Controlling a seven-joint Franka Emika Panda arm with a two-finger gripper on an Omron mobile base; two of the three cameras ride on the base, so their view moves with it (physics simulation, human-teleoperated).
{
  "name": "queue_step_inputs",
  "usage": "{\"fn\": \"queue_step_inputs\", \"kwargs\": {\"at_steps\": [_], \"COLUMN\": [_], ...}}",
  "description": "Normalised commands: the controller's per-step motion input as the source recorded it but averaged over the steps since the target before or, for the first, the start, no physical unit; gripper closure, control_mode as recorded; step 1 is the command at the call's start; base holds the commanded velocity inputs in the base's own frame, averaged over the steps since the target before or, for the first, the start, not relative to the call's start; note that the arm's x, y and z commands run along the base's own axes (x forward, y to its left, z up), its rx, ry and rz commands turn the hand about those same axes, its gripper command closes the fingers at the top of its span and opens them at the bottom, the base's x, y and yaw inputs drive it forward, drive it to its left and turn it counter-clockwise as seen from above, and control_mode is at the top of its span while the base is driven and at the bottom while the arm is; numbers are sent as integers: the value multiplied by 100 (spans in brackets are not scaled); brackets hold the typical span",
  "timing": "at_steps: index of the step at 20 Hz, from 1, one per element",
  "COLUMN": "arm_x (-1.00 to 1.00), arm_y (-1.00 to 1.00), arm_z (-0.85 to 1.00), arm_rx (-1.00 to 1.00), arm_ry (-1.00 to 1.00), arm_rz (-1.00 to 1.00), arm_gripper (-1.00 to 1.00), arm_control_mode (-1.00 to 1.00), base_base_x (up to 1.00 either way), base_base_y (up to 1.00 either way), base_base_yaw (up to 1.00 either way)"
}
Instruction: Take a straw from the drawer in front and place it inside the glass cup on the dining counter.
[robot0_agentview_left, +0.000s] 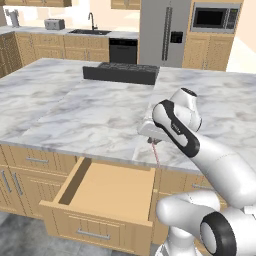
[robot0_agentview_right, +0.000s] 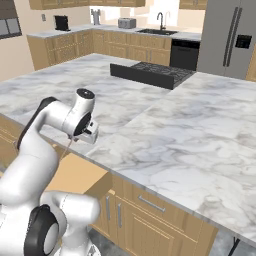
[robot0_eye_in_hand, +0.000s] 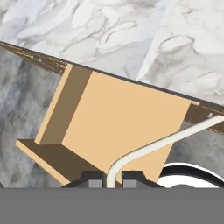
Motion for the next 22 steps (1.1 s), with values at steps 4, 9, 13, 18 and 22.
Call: {"fn": "queue_step_inputs", "kwargs": {"at_steps": [4,9,13,18,22], "arm_x": [0,-1,0,0,0], "arm_y": [-10,-5,0,0,0], "arm_z": [0,0,0,0,0], "arm_rx": [0,0,0,0,0], "arm_ry": [0,0,0,0,0], "arm_rz": [0,0,0,0,0], "arm_gripper": [100,100,100,100,100], "arm_control_mode": [-100,100,100,100,100], "base_base_x": [0,-19,-89,-99,-59], "base_base_y": [0,-7,-38,-54,-75], "base_base_yaw": [0,0,0,0,0]}}
